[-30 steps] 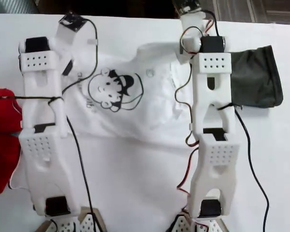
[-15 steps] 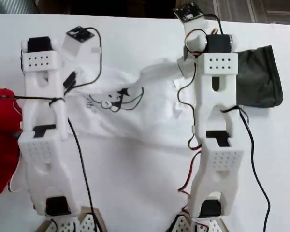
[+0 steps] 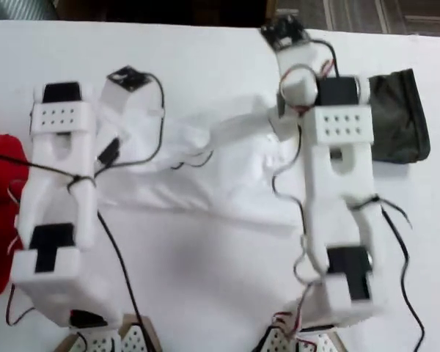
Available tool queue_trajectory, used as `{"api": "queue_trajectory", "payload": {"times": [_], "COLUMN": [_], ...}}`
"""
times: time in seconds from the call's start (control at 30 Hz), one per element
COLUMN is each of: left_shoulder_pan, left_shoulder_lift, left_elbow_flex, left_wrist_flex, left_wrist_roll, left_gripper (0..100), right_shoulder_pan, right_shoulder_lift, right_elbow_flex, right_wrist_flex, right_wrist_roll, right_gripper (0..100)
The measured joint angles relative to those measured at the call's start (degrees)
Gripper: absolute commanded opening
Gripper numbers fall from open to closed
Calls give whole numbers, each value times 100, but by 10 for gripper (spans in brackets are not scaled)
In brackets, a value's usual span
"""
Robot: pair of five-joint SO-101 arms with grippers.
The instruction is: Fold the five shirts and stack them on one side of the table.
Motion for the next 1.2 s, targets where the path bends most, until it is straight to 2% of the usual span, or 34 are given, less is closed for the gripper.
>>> {"api": "queue_trajectory", "payload": {"times": [0.13,0.27,0.5,0.63,0.9,1.07,1.2], "left_shoulder_pan": [-53,-202,-299,-299,-299,-308,-352], "left_shoulder_lift": [-413,-536,-571,-580,-580,-580,-580], "left_elbow_flex": [703,949,1319,1855,2321,2321,2321], "left_wrist_flex": [-220,-237,-264,-695,-1424,-1538,-1582], "left_wrist_roll": [-158,-264,-360,-369,-396,-396,-396], "left_gripper": [27,27,27,27,30,45,133], "right_shoulder_pan": [-9,70,571,633,633,563,299], "right_shoulder_lift": [-1345,-2409,-3288,-3376,-3376,-3376,-3385], "right_elbow_flex": [2101,3473,4457,5081,6145,6374,6426], "right_wrist_flex": [-818,-1037,-1055,-1099,-1978,-2110,-2040], "right_wrist_roll": [193,220,545,703,756,756,756], "right_gripper": [19,19,19,19,26,162,211]}}
